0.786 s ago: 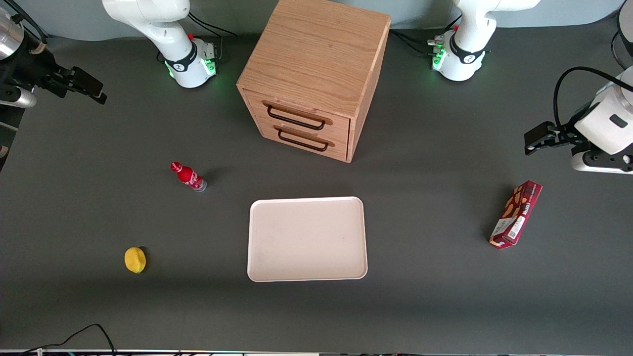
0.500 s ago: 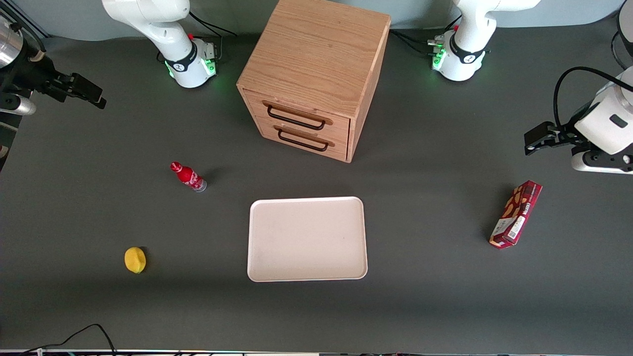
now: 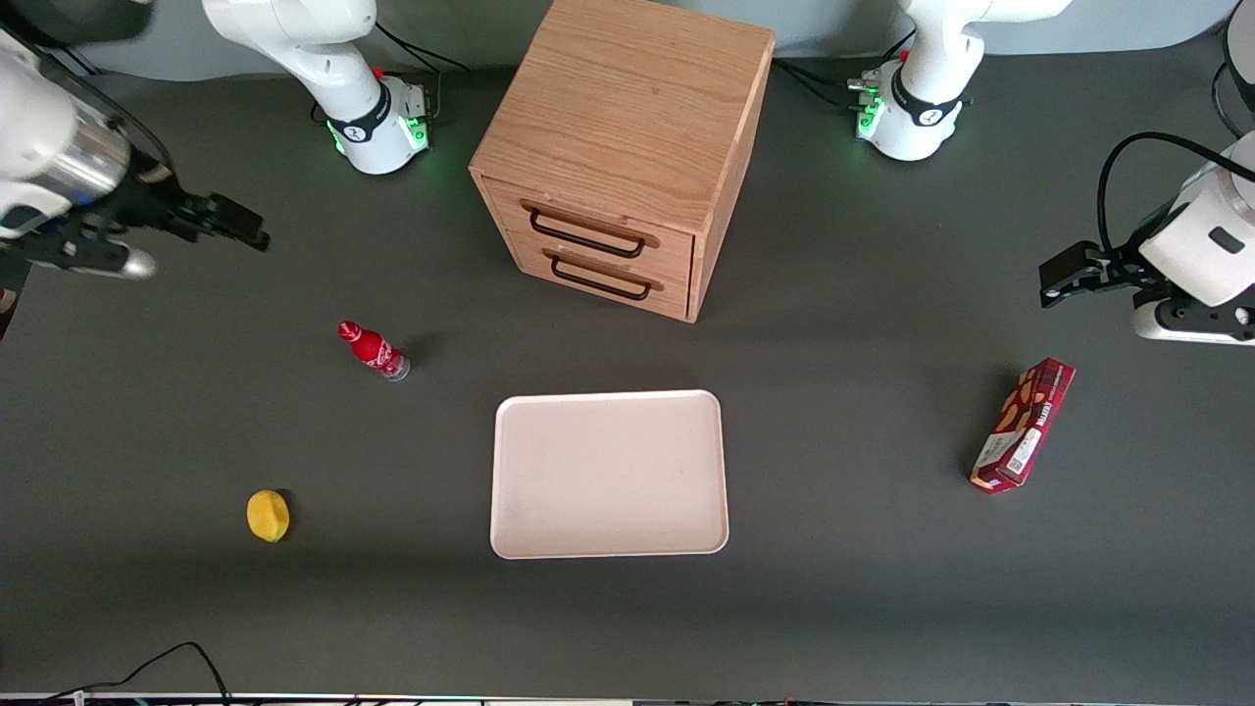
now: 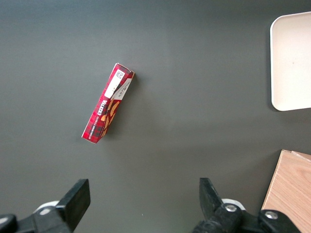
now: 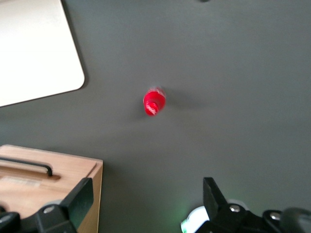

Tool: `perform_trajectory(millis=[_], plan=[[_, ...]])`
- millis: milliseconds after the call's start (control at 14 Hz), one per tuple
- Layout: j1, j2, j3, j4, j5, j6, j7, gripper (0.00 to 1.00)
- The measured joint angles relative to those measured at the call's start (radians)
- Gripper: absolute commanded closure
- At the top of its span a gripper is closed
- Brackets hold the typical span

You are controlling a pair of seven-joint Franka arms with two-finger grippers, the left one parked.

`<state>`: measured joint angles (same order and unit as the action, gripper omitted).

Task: Place coke bottle on tray
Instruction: 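Move the right gripper down to the red Coca-Cola bottle, then close the right gripper around the bottle and lift it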

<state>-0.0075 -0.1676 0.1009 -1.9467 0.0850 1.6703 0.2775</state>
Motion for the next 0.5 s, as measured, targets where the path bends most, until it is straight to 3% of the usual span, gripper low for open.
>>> perform_trajectory(millis=[214,500], plan=[[0.001,0.029,0.029,-0.232,0.0,0.305,0.0,0.0],[0.001,0.097,0.036,-0.38,-0.001,0.559,0.0,0.0]])
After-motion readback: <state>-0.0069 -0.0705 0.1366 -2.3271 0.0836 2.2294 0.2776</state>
